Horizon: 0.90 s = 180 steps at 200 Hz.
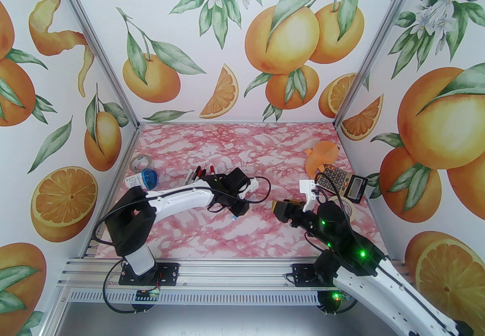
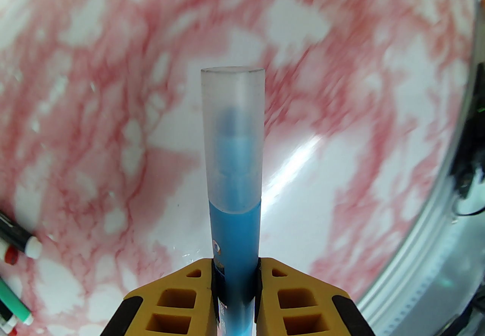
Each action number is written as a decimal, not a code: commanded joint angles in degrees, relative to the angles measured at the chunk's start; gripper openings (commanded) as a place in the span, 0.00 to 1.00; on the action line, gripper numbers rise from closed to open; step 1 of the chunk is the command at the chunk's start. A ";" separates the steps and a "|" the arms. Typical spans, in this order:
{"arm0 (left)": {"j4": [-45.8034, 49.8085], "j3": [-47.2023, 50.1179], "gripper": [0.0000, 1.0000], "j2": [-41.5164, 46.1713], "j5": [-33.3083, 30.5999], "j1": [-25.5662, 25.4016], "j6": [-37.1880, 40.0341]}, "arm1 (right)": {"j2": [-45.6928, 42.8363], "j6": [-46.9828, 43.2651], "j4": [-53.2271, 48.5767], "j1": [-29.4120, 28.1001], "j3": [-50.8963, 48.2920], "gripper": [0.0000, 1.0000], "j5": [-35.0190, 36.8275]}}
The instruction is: Open the pen caps
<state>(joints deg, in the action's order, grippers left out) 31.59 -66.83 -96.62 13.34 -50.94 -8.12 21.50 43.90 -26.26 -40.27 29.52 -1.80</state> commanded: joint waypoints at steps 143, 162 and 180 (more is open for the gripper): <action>-0.78 -12.65 0.18 -1.82 24.53 8.02 12.06 | 20.51 13.48 23.45 1.44 1.86 0.54 8.87; -2.78 -10.94 0.18 -1.39 24.65 8.13 11.63 | 23.51 14.28 26.26 3.20 2.27 0.54 4.96; -2.23 -10.45 0.18 -1.53 24.02 8.09 12.52 | 25.68 14.11 26.92 4.25 3.16 0.54 3.80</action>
<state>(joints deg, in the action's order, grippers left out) 30.28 -77.69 -98.26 35.59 -42.96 2.55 44.77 56.84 -3.55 -37.47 30.52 4.03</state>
